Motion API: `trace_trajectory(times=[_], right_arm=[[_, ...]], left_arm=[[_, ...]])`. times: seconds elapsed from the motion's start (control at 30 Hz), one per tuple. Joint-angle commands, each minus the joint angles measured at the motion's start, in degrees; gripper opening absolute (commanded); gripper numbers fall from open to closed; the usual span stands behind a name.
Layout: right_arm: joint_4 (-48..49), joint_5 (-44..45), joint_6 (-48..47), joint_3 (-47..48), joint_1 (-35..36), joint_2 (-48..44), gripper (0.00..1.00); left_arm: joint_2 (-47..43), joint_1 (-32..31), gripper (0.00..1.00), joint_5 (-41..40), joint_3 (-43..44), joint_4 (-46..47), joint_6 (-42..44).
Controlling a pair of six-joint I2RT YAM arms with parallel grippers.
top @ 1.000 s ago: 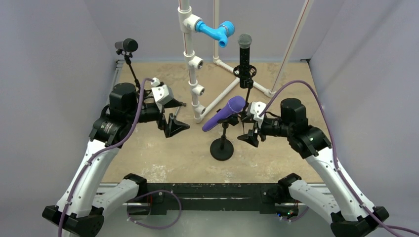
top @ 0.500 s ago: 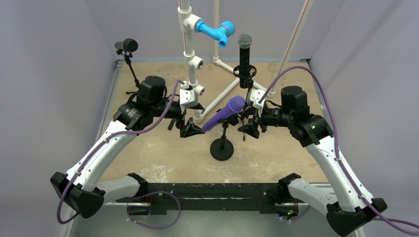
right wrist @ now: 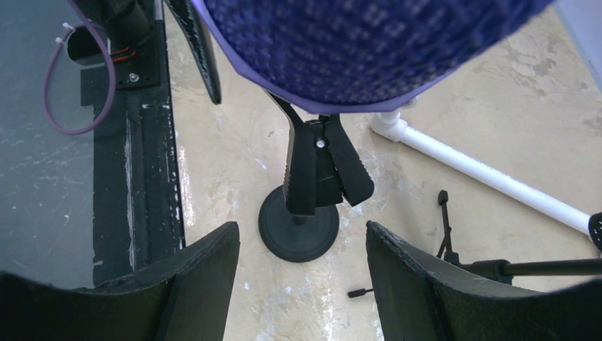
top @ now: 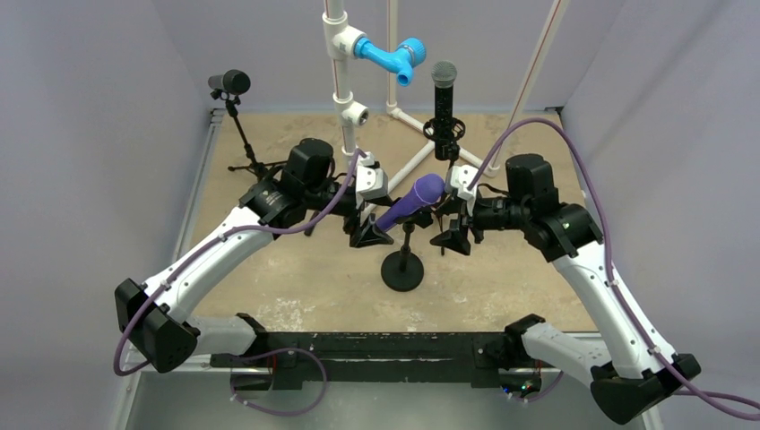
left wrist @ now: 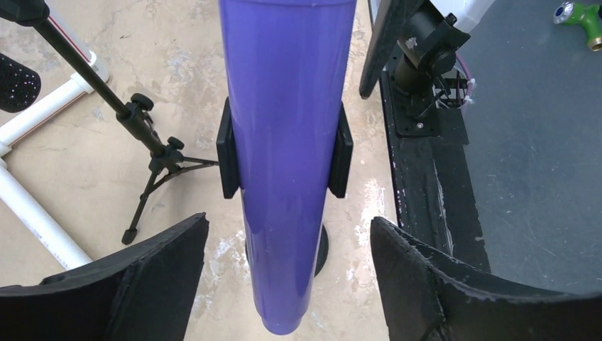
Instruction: Remove the microphone from the stand
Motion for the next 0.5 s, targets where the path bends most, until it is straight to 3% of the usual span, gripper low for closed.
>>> trace_trajectory(times=[0.0, 0.3, 0.47], right_arm=[[-0.11, -4.26, -1.44, 2.26, -0.29, 0.83, 0.63], [1.59, -4.90, -0.47, 4.62, -0.26, 2.64, 0.65], [2.60, -5.38, -0.06, 5.68, -0.25, 3.72, 0.65]], left_arm=[[0.96, -0.73, 0.79, -0.21, 2.41, 4.26, -0.72], [1.67, -1.56, 0.54, -1.25, 2.26, 3.47, -0.16], [1.39, -1.56, 0.48, -1.38, 2.10, 2.97, 0.04]])
